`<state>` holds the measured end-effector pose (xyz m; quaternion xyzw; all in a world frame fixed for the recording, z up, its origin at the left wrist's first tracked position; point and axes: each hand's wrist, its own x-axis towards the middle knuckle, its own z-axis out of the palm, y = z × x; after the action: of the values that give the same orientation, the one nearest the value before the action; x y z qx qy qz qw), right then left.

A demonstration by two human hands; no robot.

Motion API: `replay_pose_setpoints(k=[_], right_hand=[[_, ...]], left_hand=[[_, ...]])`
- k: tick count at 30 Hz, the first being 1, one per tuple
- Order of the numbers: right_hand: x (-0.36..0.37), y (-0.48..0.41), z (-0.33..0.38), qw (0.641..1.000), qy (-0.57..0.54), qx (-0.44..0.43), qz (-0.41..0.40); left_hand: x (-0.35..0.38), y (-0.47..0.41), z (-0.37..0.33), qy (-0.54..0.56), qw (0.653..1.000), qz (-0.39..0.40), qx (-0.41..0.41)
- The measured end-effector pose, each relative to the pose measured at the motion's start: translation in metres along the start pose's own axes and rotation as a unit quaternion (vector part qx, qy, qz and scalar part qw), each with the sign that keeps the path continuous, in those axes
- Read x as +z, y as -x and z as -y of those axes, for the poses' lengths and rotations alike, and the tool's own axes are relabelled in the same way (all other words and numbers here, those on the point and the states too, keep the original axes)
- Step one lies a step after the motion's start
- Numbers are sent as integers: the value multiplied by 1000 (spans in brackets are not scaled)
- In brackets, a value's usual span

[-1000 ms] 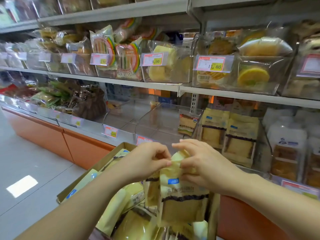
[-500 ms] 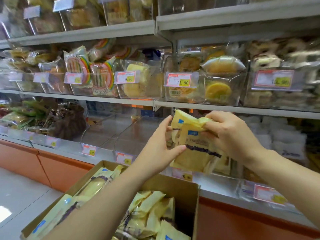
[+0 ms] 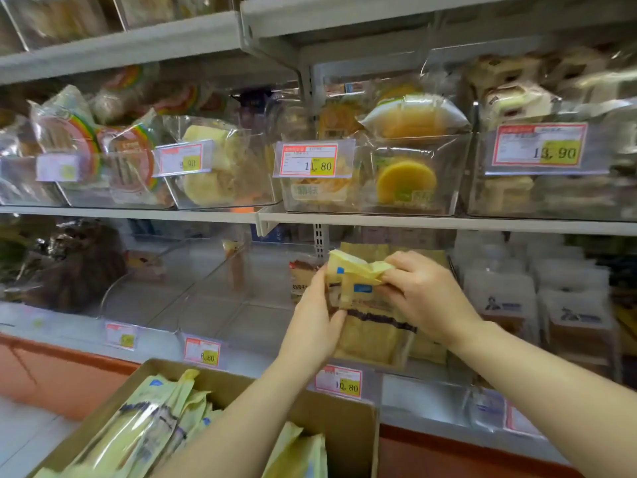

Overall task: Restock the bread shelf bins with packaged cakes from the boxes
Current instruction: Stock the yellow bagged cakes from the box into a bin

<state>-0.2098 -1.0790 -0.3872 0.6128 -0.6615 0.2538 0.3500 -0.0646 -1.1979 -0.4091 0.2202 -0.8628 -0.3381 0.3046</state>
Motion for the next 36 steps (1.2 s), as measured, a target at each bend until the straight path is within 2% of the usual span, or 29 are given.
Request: replay_pose_setpoints(k=[3, 7, 11, 14, 17, 20, 21, 22, 24, 26, 28, 33, 36], right_hand=[[29, -4, 0, 999, -36, 26, 26], [67, 1, -5, 987, -87, 90, 97], [92, 4, -12, 957, -106, 192, 189], [93, 1, -17, 939, -128, 225, 225], [86, 12, -20, 938, -141, 242, 203], [72, 36, -16, 920, -126, 342, 146], [68, 43, -14, 920, -120, 348, 135], [66, 48, -12, 927, -113, 327, 147], [62, 51, -7, 928, -123, 235, 262], [64, 43, -1, 869, -164, 169, 436], [75, 32, -1, 810, -184, 152, 536], [114, 21, -5, 755, -164, 134, 621], [128, 26, -7, 764, -138, 161, 609]], left_hand=[[0, -10, 21, -48, 998, 4, -27], [0, -23, 45, -199, 980, 8, -30], [10, -32, 63, -154, 986, 49, -43], [16, -31, 74, -126, 987, 78, -55], [20, -24, 85, -107, 990, 75, -46], [21, -19, 89, -110, 991, 68, -26], [22, -18, 90, -119, 990, 67, -23], [22, -19, 91, -130, 989, 67, -22], [22, -19, 93, -140, 988, 68, -22], [22, -18, 93, -141, 987, 68, -24], [23, -18, 94, -143, 987, 71, -26], [24, -20, 96, -139, 987, 78, -30], [24, -21, 98, -145, 986, 79, -30]])
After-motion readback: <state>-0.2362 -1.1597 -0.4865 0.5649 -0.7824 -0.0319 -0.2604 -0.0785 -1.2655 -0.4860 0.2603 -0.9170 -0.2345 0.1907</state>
